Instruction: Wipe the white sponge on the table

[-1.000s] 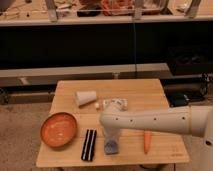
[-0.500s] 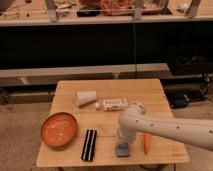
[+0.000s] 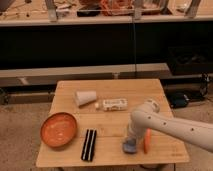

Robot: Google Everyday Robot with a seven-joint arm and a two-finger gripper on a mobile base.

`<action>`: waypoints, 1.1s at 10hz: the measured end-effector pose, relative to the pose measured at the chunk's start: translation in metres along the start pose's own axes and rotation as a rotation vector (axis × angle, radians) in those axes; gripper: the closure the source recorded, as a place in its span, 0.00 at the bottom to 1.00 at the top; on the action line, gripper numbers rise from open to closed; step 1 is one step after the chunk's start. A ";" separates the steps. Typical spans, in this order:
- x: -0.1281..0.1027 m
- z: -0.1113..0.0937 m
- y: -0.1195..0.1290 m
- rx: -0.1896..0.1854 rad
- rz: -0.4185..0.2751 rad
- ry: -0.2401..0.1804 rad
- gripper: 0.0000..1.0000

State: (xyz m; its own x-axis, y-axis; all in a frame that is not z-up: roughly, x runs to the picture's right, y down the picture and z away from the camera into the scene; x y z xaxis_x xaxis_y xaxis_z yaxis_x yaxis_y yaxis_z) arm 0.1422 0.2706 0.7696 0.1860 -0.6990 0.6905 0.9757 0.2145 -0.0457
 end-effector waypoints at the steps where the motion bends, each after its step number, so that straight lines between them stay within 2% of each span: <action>1: 0.010 -0.004 0.000 -0.002 0.013 0.004 0.93; 6: 0.070 -0.005 -0.012 -0.006 0.087 -0.005 0.93; 8: 0.076 -0.006 -0.018 -0.007 0.097 -0.005 0.93; 11: 0.062 -0.007 -0.055 -0.020 0.038 -0.003 0.93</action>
State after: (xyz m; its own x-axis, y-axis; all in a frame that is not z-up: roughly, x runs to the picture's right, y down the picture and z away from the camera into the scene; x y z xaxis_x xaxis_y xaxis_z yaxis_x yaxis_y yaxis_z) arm 0.1013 0.2108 0.8099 0.2222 -0.6889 0.6900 0.9701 0.2269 -0.0859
